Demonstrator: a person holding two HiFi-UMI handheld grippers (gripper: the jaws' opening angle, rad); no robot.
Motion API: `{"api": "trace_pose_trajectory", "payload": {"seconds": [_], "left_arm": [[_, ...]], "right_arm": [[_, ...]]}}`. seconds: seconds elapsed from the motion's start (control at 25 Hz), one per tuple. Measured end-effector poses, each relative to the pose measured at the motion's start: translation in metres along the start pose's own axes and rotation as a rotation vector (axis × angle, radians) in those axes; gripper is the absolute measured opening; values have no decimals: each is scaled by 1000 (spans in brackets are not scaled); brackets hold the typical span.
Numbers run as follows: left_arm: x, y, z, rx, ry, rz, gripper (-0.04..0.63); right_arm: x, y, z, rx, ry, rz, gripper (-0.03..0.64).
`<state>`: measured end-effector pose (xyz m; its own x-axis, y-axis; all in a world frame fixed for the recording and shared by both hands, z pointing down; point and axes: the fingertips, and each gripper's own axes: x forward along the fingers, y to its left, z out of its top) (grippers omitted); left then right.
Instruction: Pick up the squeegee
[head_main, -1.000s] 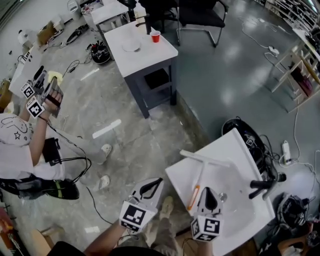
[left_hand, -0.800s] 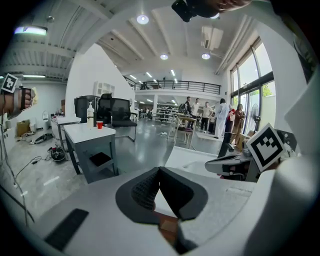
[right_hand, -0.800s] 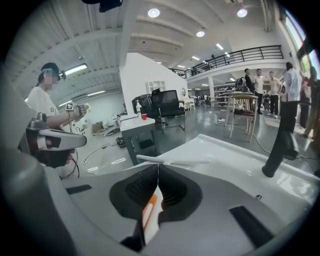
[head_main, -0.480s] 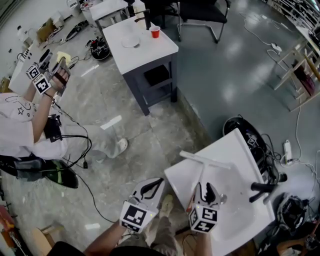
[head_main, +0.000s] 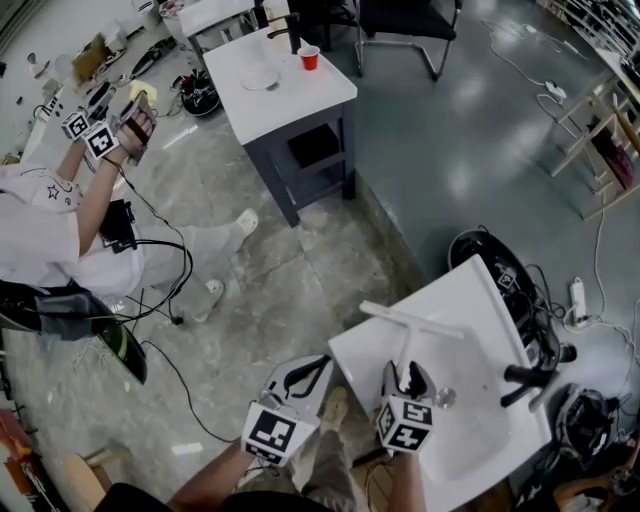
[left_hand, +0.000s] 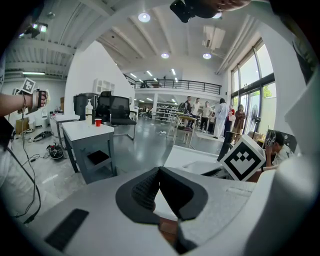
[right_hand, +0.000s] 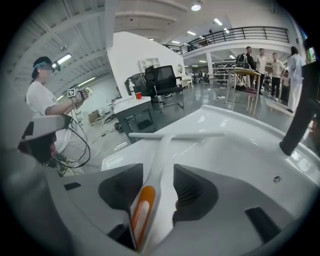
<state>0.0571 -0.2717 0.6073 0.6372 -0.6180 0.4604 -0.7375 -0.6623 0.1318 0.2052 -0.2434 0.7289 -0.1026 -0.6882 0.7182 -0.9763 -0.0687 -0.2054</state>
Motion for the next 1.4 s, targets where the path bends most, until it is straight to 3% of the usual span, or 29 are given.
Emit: {"api": "trace_pose_trajectory", "payload": {"seconds": [0.2, 0.32, 1.2, 1.4], "left_arm": [[1, -1, -4, -19, 5, 4, 2], [1, 1, -4, -11, 3, 7, 2], [-17, -3, 0, -8, -5, 27, 2], [-23, -4, 7, 25, -36, 27, 2]], "right_arm": [[3, 1, -2, 2, 11, -2, 161], [5, 0, -2, 12, 20, -22, 109], [-4, -5, 8, 50, -3, -11, 80], [-9, -6, 11, 49, -6, -13, 77]]}}
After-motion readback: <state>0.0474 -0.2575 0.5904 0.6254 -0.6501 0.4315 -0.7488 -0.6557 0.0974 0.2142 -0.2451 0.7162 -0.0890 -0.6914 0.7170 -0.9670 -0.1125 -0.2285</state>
